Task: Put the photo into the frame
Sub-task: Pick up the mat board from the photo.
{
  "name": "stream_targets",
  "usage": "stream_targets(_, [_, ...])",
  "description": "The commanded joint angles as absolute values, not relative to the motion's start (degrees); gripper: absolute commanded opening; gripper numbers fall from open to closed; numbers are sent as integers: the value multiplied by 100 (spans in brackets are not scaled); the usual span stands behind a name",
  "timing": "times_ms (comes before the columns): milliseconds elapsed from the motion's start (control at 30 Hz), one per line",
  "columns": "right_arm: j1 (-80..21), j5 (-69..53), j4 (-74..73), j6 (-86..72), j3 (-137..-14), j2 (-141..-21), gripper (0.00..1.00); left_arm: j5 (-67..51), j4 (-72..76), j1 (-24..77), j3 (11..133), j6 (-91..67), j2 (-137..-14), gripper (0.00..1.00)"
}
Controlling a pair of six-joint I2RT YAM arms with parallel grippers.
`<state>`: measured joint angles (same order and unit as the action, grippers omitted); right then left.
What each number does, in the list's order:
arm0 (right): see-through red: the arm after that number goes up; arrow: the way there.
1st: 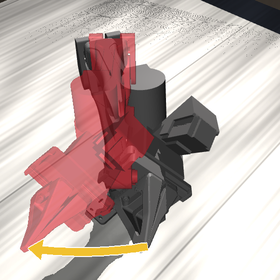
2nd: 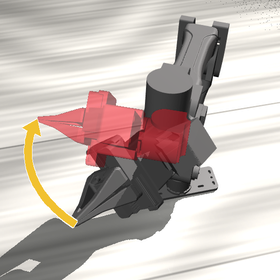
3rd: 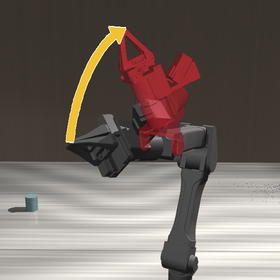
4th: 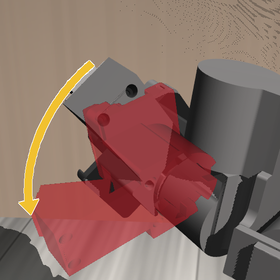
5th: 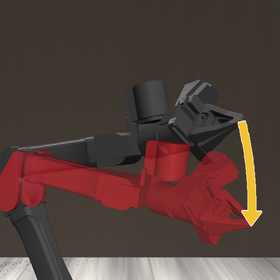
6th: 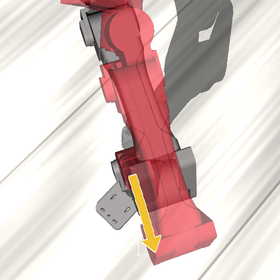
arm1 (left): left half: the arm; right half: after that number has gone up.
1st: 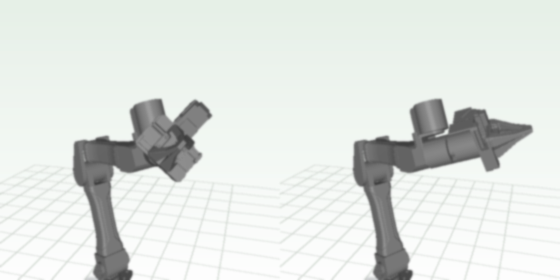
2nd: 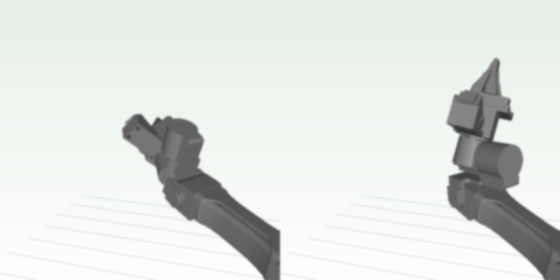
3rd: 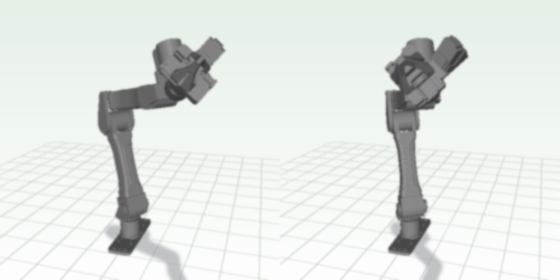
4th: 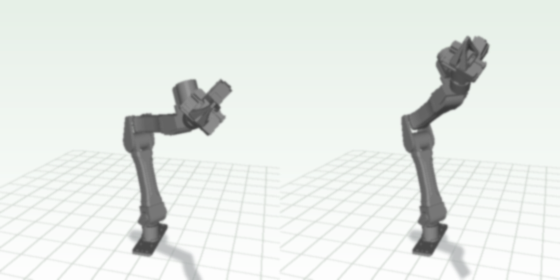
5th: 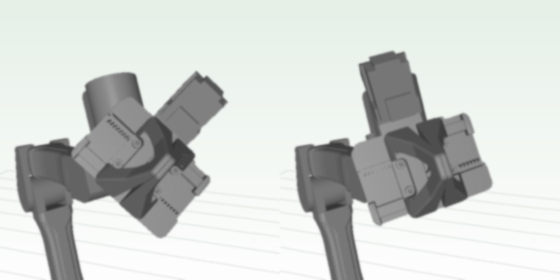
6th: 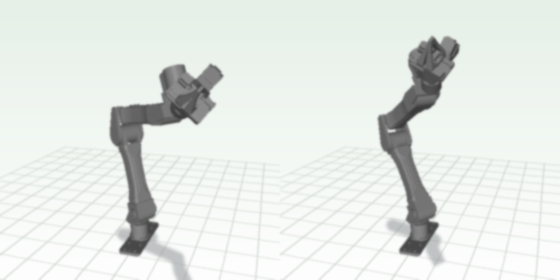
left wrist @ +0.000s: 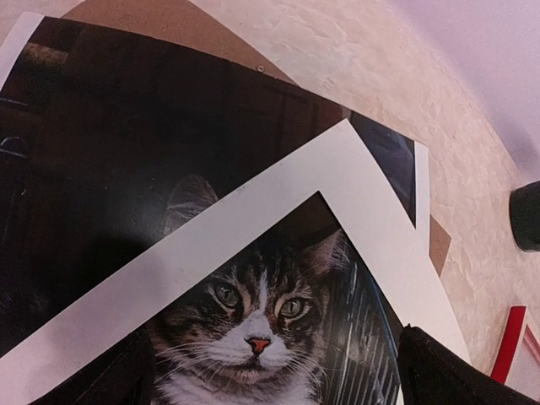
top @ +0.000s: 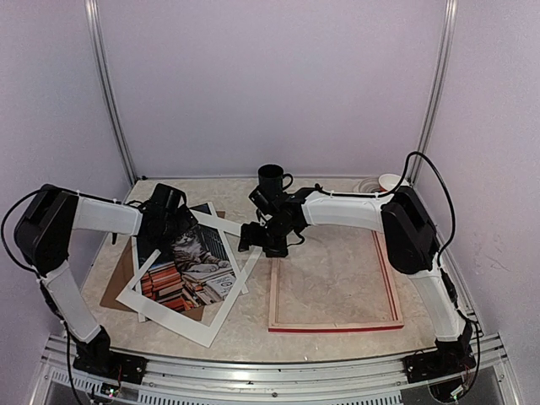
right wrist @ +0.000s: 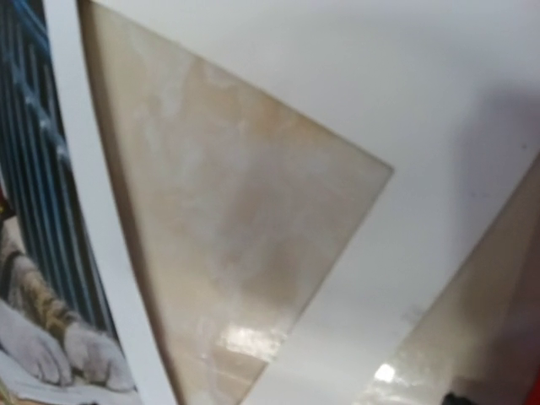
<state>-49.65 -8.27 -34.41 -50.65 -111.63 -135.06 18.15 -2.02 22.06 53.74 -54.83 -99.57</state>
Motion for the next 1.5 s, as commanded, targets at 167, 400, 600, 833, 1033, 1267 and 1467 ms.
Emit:
stream_targets(167, [-4928,-1024,-3371,-5468,-10961,-13355,89,2117,-228,2171,5555,-5340,-10118,99])
stream_targets(400, [-4974,-1269,-3027,-5791,-10764,-13373,89,1953,-211,2158,5537,-5456,-10345,99])
stream_targets(600, [-5014,-1290,-2930,-5926,-10757,-13415,90,2084,-354,2086,5555,-5513,-10480,99])
stream_targets(833, [-5076,-1472,-2898,-6050,-10931,-13575,90,2284,-480,1977,5458,-5653,-10479,99])
stream_targets(1033, [-5133,-1484,-2888,-6095,-11054,-13575,93,2307,-449,1873,5319,-5717,-10398,99])
stream_targets(1267, [-5141,-1829,-2579,-6264,-11156,-13844,93,2152,-401,1812,5163,-5816,-10440,99])
stream_targets(1467, [-5168,-2070,-2307,-6459,-11093,-13918,93,2006,-328,1746,5017,-5855,-10424,99])
